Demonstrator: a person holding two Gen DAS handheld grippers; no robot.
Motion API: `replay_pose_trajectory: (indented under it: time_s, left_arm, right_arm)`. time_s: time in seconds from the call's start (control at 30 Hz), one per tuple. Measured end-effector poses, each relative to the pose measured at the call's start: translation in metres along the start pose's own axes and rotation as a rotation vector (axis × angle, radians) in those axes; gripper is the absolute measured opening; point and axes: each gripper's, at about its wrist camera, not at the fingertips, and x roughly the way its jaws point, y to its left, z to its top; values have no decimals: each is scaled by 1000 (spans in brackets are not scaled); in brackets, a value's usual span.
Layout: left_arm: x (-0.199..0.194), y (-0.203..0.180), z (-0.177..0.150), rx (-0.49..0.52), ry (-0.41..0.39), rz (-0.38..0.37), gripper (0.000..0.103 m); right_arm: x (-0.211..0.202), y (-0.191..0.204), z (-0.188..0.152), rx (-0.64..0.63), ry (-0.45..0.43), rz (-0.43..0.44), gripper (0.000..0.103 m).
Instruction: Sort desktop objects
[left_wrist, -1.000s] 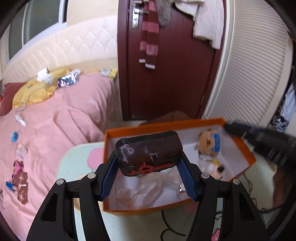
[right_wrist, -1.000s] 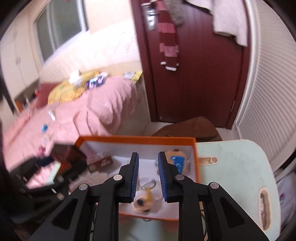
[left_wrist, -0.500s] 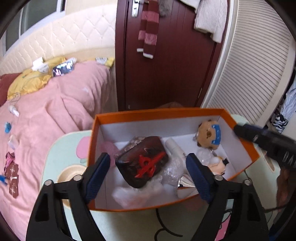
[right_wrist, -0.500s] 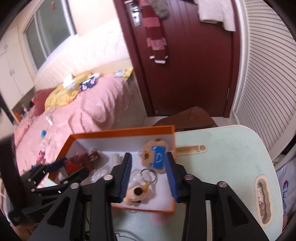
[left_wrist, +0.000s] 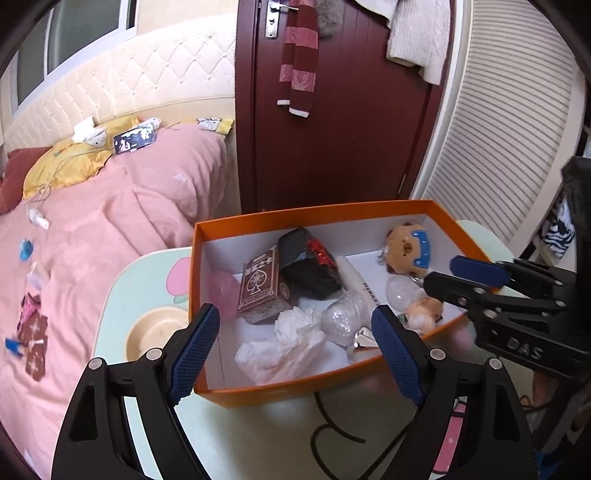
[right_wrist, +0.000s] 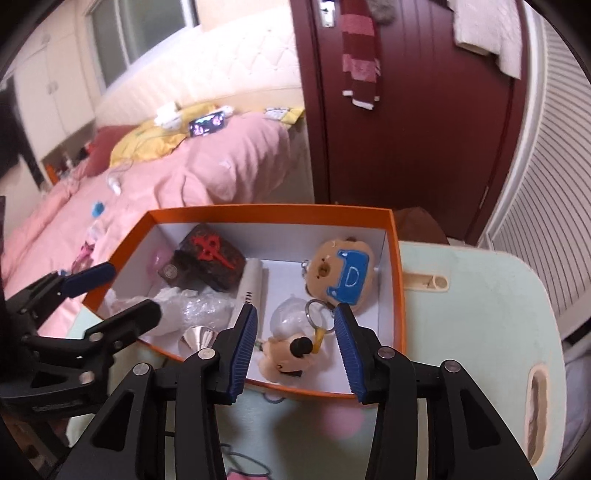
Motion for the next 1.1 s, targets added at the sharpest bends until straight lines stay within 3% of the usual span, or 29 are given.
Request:
replay_pose_trajectory:
  time_s: [0.3,0.4,0.5,0.63,1.1]
  left_arm:
    - [-10,3,3,-38,-7,32,84]
    - [-20,-1,3,-39,-12,89,84]
    - [-35,-7,1,-30,-39,127,84]
    - [-45,-8,-5,-45,-31,106,84]
    - [-49,-11,-57,-66,43,134,84]
  right_arm:
    - [-3,2,8,22,27,-53,44]
    - [-12,2,11,68,42,-101,68]
    - [-17,4,12,106,68,-144,68]
    - [-28,13,8,81,57,-179,68]
    - [-48,29,-30,51,66,-181,68]
